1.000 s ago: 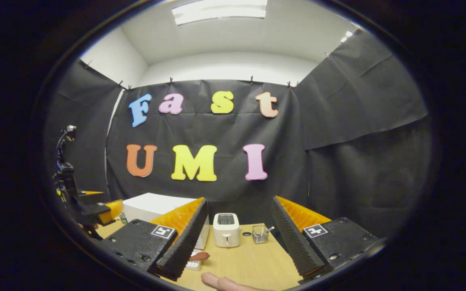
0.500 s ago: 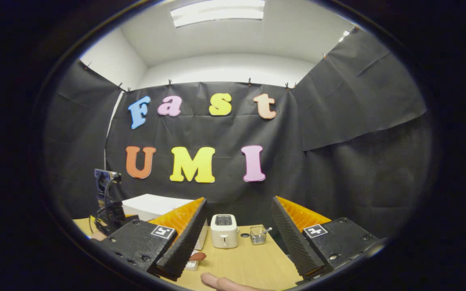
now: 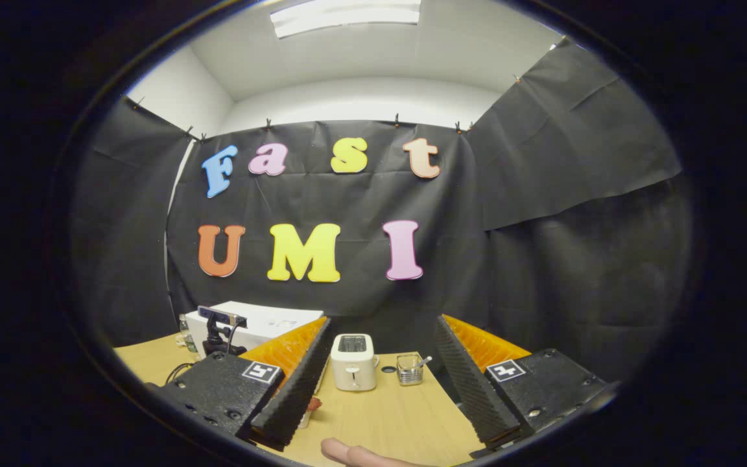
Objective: Open the microwave oven with the left hand, put the food in, and close the microwave oven.
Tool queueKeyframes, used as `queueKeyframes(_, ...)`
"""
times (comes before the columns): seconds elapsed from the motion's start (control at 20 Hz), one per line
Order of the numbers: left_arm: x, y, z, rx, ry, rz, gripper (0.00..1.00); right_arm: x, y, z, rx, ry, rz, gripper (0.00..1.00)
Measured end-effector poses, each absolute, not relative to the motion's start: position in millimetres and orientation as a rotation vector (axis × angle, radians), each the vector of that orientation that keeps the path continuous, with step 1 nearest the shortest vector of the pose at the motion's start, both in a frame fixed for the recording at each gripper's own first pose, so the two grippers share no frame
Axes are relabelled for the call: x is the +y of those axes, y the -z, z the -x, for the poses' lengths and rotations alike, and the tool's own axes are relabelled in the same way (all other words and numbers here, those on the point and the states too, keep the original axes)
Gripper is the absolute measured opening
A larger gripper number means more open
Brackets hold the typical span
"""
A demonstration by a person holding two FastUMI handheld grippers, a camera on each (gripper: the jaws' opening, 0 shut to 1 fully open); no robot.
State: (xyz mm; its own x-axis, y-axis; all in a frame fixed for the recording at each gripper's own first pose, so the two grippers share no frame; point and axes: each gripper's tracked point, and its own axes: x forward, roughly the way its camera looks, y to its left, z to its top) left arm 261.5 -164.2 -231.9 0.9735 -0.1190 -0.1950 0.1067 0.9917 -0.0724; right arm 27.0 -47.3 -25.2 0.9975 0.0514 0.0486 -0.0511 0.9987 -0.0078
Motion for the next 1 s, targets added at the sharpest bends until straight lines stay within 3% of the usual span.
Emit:
queueKeyframes(0.1, -168, 243, -277, 0.206, 0.114, 0.021, 0.92, -55, 32, -34, -0.031, -0.043, 0.004, 1.0)
queueKeyframes(0.15, -172, 249, -281, 0.226, 0.121, 0.024, 0.8, -59, 35, -34, -0.031, -0.036, -0.004, 1.0)
queueKeyframes(0.2, -174, 251, -286, 0.22, 0.127, 0.028, 0.9, -61, 32, -35, -0.051, -0.034, -0.02, 1.0)
queueKeyframes(0.25, -173, 249, -292, 0.207, 0.125, 0.029, 0.86, -61, 32, -35, -0.06, -0.038, -0.028, 1.0)
queueKeyframes(0.35, -168, 247, -297, 0.186, 0.094, 0.034, 0.71, -66, 41, -35, -0.056, -0.04, -0.03, 1.0)
queueKeyframes(0.4, -169, 244, -298, 0.169, 0.084, 0.031, 0.62, -69, 43, -35, -0.051, -0.038, -0.031, 0.9)
queueKeyframes(0.45, -174, 244, -297, 0.172, 0.089, 0.015, 0.41, -71, 45, -36, -0.048, -0.032, -0.033, 1.0)
queueKeyframes(0.5, -167, 250, -303, 0.183, 0.038, -0.018, 0.53, -74, 45, -37, -0.044, -0.025, -0.036, 1.0)
queueKeyframes(0.6, -163, 246, -297, 0.186, 0.033, 0.0, 0.28, -76, 49, -37, -0.036, -0.018, -0.04, 1.0)
queueKeyframes(0.65, -162, 245, -301, 0.184, 0.03, 0.03, 0.24, -75, 50, -36, -0.032, -0.02, -0.043, 0.9)
queueKeyframes(0.7, -164, 248, -300, 0.207, 0.034, 0.054, 0.17, -73, 50, -35, -0.028, -0.025, -0.046, 1.0)
queueKeyframes(0.75, -165, 248, -298, 0.213, 0.04, 0.065, 0.17, -72, 51, -33, -0.024, -0.029, -0.046, 0.9)
queueKeyframes(0.85, -164, 247, -297, 0.201, 0.045, 0.046, 0.17, -74, 51, -30, -0.021, -0.027, -0.042, 0.9)
queueKeyframes(0.9, -164, 248, -295, 0.206, 0.056, 0.04, 0.11, -75, 50, -28, -0.023, -0.02, -0.038, 0.9)
queueKeyframes(0.95, -163, 249, -294, 0.211, 0.061, 0.051, 0.11, -77, 50, -26, -0.026, -0.013, -0.035, 1.0)
queueKeyframes(1.0, -164, 248, -293, 0.209, 0.064, 0.066, 0.12, -78, 48, -24, -0.029, -0.011, -0.034, 0.89)
